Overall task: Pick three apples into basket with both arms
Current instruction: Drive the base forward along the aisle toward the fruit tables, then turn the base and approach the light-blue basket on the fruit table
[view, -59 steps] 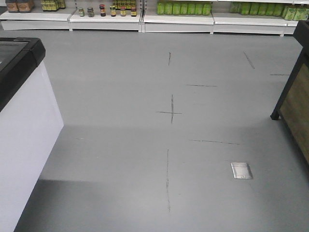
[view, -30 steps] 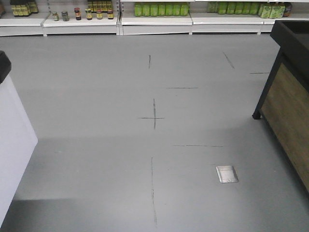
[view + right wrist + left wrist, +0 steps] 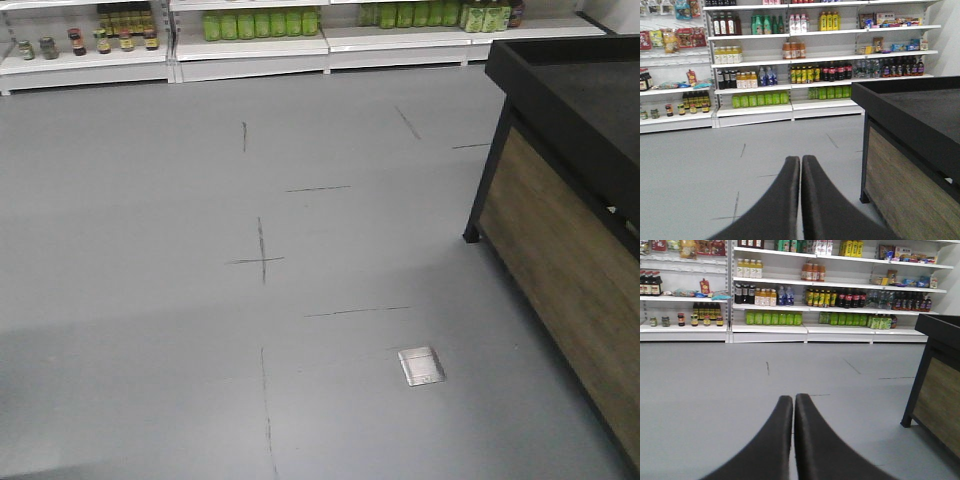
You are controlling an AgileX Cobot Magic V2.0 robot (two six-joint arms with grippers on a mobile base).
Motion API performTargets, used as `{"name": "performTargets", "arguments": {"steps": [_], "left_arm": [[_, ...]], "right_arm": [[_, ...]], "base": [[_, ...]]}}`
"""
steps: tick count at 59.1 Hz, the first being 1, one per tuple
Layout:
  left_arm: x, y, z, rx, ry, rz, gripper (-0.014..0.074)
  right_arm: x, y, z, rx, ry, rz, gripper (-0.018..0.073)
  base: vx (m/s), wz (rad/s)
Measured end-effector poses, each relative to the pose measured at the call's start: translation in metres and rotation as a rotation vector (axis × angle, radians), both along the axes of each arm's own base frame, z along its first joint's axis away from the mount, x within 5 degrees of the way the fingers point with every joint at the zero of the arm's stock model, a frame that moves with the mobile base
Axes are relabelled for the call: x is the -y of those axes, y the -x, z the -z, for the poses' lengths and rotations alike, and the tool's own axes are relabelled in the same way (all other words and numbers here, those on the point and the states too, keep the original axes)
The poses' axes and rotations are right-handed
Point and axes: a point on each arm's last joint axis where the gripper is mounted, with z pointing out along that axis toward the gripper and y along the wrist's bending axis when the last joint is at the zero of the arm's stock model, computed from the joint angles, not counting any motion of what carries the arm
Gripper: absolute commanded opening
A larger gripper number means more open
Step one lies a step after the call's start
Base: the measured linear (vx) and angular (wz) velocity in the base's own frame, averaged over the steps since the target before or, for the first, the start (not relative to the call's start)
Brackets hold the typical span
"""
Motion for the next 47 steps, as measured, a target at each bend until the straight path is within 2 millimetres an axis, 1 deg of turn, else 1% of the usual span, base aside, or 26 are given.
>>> {"name": "performTargets", "arguments": {"steps": [20, 47], "left_arm": [[0.0, 0.0, 0.0, 0.0, 0.0, 0.0, -0.0006], [0.0, 0.0, 0.0, 0.0, 0.0, 0.0, -0.0006]], "right_arm": [[0.0, 0.0, 0.0, 0.0, 0.0, 0.0, -0.0005], [0.0, 0.0, 0.0, 0.0, 0.0, 0.0, -0.0005]], "base": [[0.16, -0.39], [0.15, -0.51]]}}
